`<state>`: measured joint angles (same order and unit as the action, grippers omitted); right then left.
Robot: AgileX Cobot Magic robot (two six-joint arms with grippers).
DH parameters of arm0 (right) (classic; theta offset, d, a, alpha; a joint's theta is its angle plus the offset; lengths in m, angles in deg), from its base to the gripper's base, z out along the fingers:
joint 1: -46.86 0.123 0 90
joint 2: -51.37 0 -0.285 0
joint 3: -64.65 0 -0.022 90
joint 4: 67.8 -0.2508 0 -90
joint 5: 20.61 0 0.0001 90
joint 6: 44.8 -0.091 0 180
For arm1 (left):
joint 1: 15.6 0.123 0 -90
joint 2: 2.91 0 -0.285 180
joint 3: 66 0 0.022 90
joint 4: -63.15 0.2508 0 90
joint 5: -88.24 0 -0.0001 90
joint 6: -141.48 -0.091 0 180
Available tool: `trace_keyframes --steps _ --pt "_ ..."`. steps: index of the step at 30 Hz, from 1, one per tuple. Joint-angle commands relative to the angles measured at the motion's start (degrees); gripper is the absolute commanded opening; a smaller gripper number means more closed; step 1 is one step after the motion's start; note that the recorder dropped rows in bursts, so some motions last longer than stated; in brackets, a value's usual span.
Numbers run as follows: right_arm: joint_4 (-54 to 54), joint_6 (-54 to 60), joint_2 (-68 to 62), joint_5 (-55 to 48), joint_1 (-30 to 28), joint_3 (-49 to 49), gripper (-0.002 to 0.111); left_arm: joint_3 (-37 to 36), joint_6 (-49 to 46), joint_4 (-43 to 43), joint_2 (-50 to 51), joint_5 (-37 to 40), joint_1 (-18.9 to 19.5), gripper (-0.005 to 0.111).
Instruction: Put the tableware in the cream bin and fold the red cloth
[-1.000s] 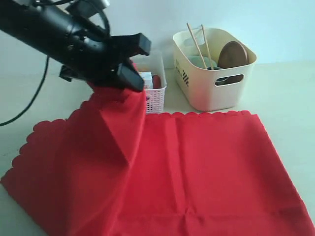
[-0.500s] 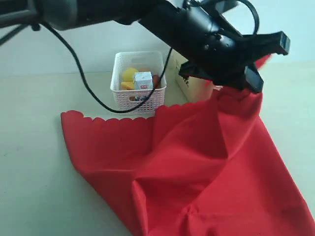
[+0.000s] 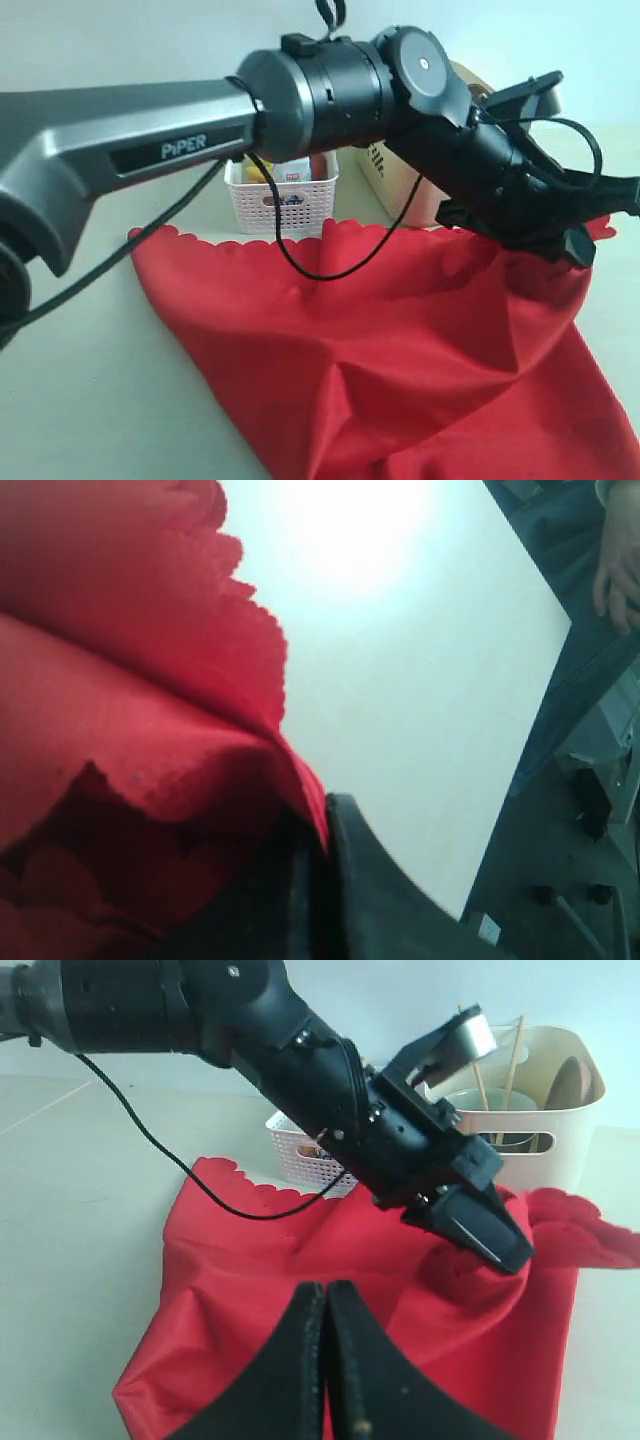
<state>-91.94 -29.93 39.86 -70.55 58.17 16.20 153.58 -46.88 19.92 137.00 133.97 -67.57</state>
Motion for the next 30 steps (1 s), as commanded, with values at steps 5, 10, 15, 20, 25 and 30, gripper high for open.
trace_keyframes --steps 5,10,15,20,25,30 --pt "-0.36 0.12 -0.27 0.57 0.02 -0.32 0.0 4.6 -1.76 -3.6 6.98 -3.42 -1.86 0.003" --pt "-0.36 0.12 -0.27 0.57 0.02 -0.32 0.0 4.6 -1.76 -3.19 8.47 -1.44 -1.86 0.038" --pt "-0.36 0.12 -0.27 0.57 0.02 -0.32 0.0 4.6 -1.9 -1.49 6.76 4.13 -1.13 0.097" --pt "-0.36 0.12 -0.27 0.46 0.02 -0.32 0.0 4.6 0.53 7.21 1.07 11.41 -0.66 0.104" --pt "-0.36 0.22 -0.27 0.46 0.02 -0.32 0.0 4.6 9.43 24.75 -5.91 20.02 -0.66 0.104" --pt "-0.36 0.22 -0.27 0.46 0.02 -0.32 0.0 1.36 14.71 38.81 -10.88 24.24 -0.43 0.104"
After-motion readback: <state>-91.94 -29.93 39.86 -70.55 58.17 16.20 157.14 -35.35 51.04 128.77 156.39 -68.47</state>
